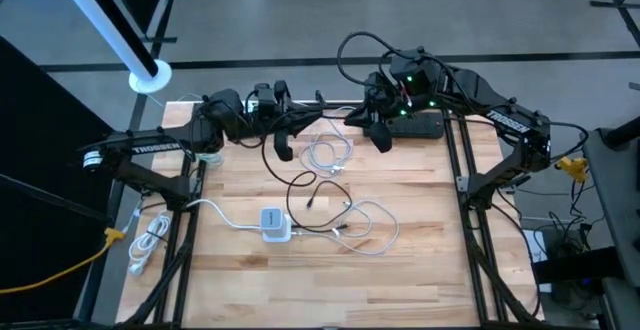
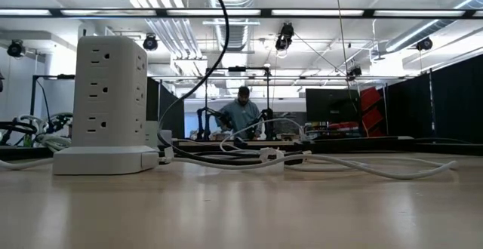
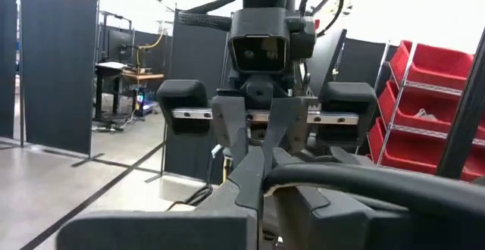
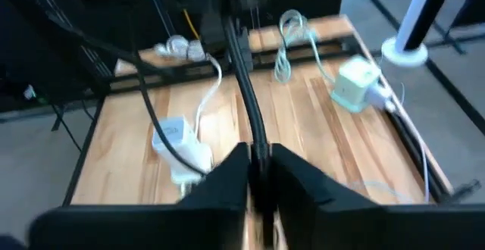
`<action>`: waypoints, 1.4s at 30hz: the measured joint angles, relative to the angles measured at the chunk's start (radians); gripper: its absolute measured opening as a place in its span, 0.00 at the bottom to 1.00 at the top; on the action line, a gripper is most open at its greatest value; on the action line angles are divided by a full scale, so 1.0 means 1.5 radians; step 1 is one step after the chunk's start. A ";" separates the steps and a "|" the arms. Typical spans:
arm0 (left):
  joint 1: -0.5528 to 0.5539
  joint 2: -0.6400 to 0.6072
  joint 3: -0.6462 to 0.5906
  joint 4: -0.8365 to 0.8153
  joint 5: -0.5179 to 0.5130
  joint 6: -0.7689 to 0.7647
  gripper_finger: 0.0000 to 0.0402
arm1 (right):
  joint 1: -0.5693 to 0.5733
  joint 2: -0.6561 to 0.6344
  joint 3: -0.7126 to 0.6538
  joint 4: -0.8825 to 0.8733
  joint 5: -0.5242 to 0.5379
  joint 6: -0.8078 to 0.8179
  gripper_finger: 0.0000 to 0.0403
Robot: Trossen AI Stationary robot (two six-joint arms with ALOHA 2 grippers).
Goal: Insert USB
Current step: Insert the black charger cable into the black outlet extension
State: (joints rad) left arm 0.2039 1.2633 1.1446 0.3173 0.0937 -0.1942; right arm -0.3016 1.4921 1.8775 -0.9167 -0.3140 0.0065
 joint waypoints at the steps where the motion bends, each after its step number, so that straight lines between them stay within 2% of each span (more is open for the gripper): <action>1: 0.000 0.000 0.000 -0.001 0.000 0.000 0.02 | 0.000 0.000 0.003 -0.016 0.000 0.000 0.16; 7: 0.001 0.018 0.000 -0.017 -0.002 -0.001 0.02 | 0.000 0.001 0.034 -0.044 0.000 -0.002 0.41; 12: 0.001 0.047 0.000 -0.013 -0.002 -0.010 0.02 | 0.000 0.020 0.036 -0.066 -0.001 -0.007 0.48; 14: 0.001 0.055 0.000 -0.014 -0.001 -0.011 0.02 | 0.000 0.036 0.036 -0.080 -0.014 -0.018 0.48; 19: 0.000 0.061 0.000 -0.013 0.051 -0.009 0.02 | -0.005 0.078 0.047 -0.100 -0.153 -0.013 0.46; 22: -0.004 0.062 0.000 -0.014 0.073 -0.006 0.02 | -0.012 0.090 0.061 -0.127 -0.201 -0.013 0.44; 25: -0.010 0.062 0.000 -0.014 0.094 -0.003 0.02 | -0.015 0.098 0.066 -0.149 -0.212 -0.013 0.42; 42: -0.018 0.063 0.000 -0.018 0.107 -0.003 0.02 | -0.013 0.112 0.064 -0.169 -0.215 0.000 0.22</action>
State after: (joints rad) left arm 0.1772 1.3571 1.1446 0.2901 0.2538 -0.1982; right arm -0.3214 1.6608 1.9736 -1.1702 -0.6365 0.0071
